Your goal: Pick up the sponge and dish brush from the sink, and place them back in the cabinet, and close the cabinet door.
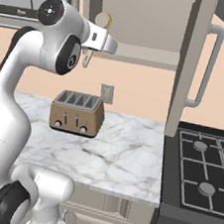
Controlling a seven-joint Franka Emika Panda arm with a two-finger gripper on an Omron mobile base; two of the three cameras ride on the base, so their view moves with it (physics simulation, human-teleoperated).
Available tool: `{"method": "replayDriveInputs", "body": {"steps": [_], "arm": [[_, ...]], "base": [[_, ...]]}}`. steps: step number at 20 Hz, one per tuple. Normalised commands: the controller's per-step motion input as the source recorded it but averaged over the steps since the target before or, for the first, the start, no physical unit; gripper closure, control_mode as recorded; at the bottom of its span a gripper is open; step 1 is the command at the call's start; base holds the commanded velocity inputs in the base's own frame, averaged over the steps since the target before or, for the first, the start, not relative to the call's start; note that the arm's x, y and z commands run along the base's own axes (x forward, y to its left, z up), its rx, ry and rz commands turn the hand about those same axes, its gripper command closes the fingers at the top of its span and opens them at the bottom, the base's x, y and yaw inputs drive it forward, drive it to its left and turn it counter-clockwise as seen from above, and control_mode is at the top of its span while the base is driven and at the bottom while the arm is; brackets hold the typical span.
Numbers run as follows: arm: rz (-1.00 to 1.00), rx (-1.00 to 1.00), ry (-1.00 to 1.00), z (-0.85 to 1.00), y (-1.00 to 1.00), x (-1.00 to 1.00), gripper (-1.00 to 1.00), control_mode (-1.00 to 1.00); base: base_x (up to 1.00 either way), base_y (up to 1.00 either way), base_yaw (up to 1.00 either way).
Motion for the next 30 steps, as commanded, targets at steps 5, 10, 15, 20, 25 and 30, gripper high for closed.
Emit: {"method": "replayDriveInputs", "body": {"steps": [5, 10, 15, 20, 25, 30], "arm": [[-0.01, 0.00, -0.04, 0.09, 0.00, 0.36, 1.00, -1.00], [0.00, 0.00, 0.00, 0.01, -0.01, 0.33, 1.00, -1.00], [0.00, 0.00, 0.00, 0.01, -0.03, 0.38, 1.00, -1.00], [0.00, 0.00, 0.00, 0.06, -0.06, 0.30, 1.00, -1.00], [0.00, 0.00, 0.00, 0.17, 0.00, 0.40, 1.00, -1.00], [0.00, -0.01, 0.00, 0.07, -0.04, 0.37, 1.00, -1.00]], "base": [[0.00, 0.00, 0.00], [0.00, 0.00, 0.00], [0.00, 0.00, 0.00], [0.00, 0.00, 0.00], [0.00, 0.00, 0.00], [0.00, 0.00, 0.00]]}}
